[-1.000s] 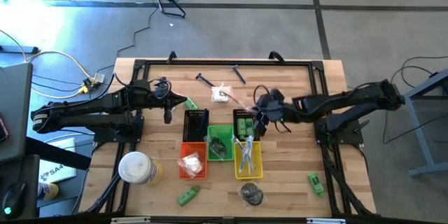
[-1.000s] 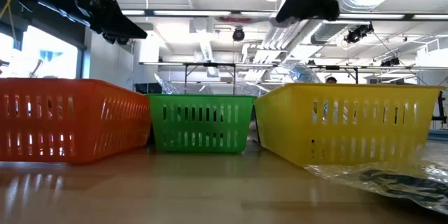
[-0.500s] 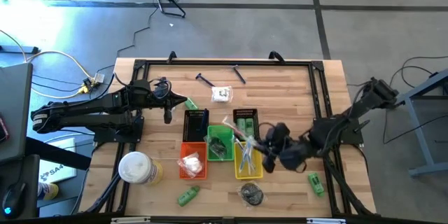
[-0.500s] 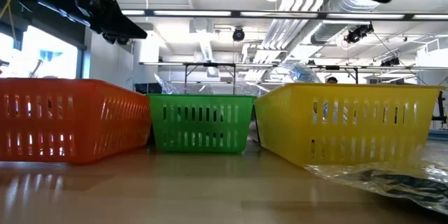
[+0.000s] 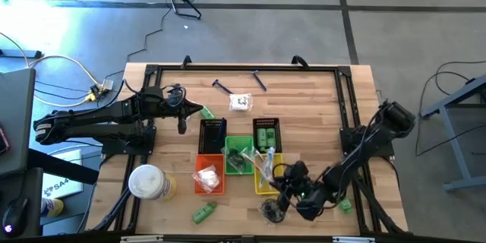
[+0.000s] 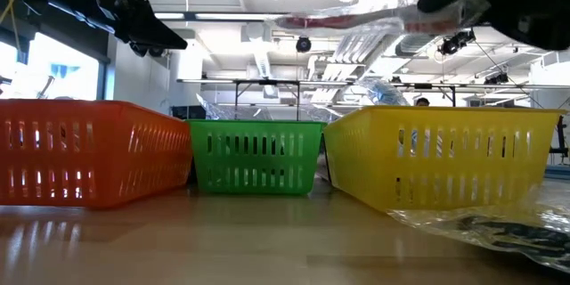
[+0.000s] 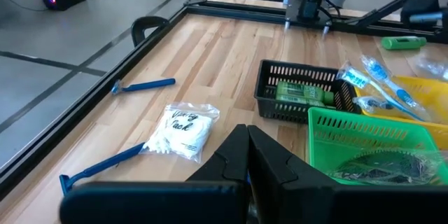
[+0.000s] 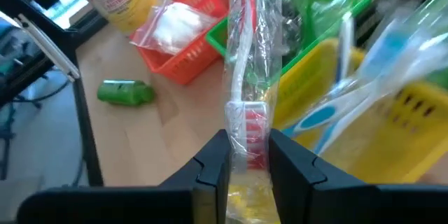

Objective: Pick & Place Travel size toiletries
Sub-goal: Put the orange toothbrush into the yellow bin

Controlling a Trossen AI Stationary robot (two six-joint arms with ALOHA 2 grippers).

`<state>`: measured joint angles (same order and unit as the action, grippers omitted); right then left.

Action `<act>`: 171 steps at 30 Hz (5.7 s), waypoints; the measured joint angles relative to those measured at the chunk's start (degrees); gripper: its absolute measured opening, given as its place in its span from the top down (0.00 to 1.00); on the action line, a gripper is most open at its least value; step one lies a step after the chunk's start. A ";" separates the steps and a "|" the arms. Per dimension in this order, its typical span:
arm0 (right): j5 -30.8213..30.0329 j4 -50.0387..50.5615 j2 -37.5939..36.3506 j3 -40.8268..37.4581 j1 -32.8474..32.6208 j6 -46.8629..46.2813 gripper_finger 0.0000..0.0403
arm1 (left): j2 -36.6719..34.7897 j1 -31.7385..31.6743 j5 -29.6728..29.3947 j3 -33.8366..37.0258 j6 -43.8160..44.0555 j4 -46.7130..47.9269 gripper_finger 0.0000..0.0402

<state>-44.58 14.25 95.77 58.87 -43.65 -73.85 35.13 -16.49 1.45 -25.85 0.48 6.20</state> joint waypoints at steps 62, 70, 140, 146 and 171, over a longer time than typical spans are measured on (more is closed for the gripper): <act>-4.89 10.21 3.87 0.02 -2.68 0.34 0.97 | -0.02 0.00 0.24 0.00 1.13 0.39 1.00; -7.03 10.83 0.31 0.02 -2.05 9.98 0.99 | 0.01 -0.01 1.46 0.00 2.81 0.35 1.00; 27.34 21.76 -24.52 0.02 44.68 74.12 1.00 | -0.02 0.01 -8.13 0.02 2.60 3.41 1.00; 33.32 22.34 -25.42 0.02 48.17 76.59 1.00 | -0.01 0.00 -8.24 0.02 1.67 3.41 1.00; 38.80 6.61 -53.21 -28.22 59.18 73.39 1.00 | -0.02 0.01 -8.02 0.02 1.50 2.50 1.00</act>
<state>-5.78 20.86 42.56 30.65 15.53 -0.46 35.11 -16.47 -6.56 -25.82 1.98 8.70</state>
